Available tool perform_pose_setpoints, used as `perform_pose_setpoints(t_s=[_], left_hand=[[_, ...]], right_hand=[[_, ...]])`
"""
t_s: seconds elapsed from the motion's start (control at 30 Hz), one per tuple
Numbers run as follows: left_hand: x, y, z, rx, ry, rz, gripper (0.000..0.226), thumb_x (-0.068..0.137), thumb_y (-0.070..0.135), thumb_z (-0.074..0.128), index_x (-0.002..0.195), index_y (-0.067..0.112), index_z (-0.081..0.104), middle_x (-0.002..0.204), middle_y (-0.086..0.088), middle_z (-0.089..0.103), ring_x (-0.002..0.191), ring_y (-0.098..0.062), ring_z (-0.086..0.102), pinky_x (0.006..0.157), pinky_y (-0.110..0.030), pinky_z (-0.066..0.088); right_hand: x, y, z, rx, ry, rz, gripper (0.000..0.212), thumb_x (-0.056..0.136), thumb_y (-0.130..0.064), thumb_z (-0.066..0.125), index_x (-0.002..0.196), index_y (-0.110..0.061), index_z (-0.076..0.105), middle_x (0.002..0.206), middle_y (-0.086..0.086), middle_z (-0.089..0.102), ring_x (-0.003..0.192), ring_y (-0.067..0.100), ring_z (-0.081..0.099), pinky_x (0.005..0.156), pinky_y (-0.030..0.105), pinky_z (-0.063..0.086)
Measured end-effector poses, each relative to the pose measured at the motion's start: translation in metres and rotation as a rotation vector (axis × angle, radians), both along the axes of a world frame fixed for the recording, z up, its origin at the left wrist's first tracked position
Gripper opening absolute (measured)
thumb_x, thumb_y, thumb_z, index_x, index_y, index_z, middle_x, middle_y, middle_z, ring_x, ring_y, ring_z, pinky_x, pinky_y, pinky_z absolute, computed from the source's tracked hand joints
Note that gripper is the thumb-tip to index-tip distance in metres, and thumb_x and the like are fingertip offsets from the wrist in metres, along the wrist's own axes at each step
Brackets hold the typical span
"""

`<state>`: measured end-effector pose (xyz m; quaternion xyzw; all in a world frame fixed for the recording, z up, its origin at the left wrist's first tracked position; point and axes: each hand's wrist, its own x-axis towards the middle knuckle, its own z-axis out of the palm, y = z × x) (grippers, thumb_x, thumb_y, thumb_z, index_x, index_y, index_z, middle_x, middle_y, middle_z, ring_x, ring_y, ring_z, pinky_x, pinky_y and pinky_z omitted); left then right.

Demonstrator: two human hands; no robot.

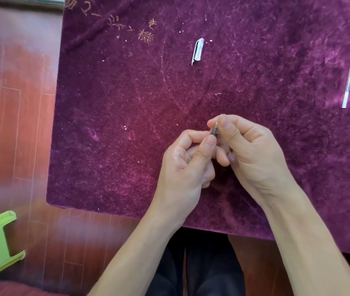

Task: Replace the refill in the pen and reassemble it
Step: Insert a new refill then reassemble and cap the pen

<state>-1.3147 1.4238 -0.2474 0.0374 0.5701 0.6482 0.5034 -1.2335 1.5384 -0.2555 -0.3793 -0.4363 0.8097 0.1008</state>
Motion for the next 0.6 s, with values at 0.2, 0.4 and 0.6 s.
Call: perform_pose_setpoints(t_s=[0.2,0.4,0.6], left_hand=[[-0.007,0.000,0.003,0.157,-0.261,-0.008,0.019,0.106,0.018,0.046,0.109,0.003,0.057,0.075,-0.010,0.059,0.038,0.001,0.033,0.038,-0.013,0.027],[-0.006,-0.002,0.001,0.131,-0.237,-0.004,0.022,0.103,0.019,0.050,0.109,0.000,0.058,0.076,-0.016,0.060,0.038,0.001,0.033,0.038,-0.015,0.025],[-0.002,-0.003,-0.003,0.055,-0.076,0.034,0.015,0.102,0.019,0.054,0.098,0.006,0.062,0.071,-0.008,0.066,0.039,-0.002,0.035,0.039,-0.017,0.026]], right_hand=[[0.004,0.006,-0.001,-0.160,0.127,0.095,0.025,0.096,-0.038,0.066,0.108,-0.026,0.084,0.062,-0.004,0.066,0.058,0.005,0.059,0.066,0.026,0.045],[0.004,0.010,-0.010,-0.130,0.109,0.096,0.032,0.083,-0.046,0.079,0.102,-0.021,0.086,0.072,-0.005,0.068,0.062,0.012,0.049,0.060,0.018,0.043],[0.008,0.012,-0.016,0.001,0.023,0.069,0.030,0.085,-0.042,0.079,0.102,-0.019,0.086,0.086,-0.010,0.065,0.067,0.023,0.038,0.063,0.025,0.040]])
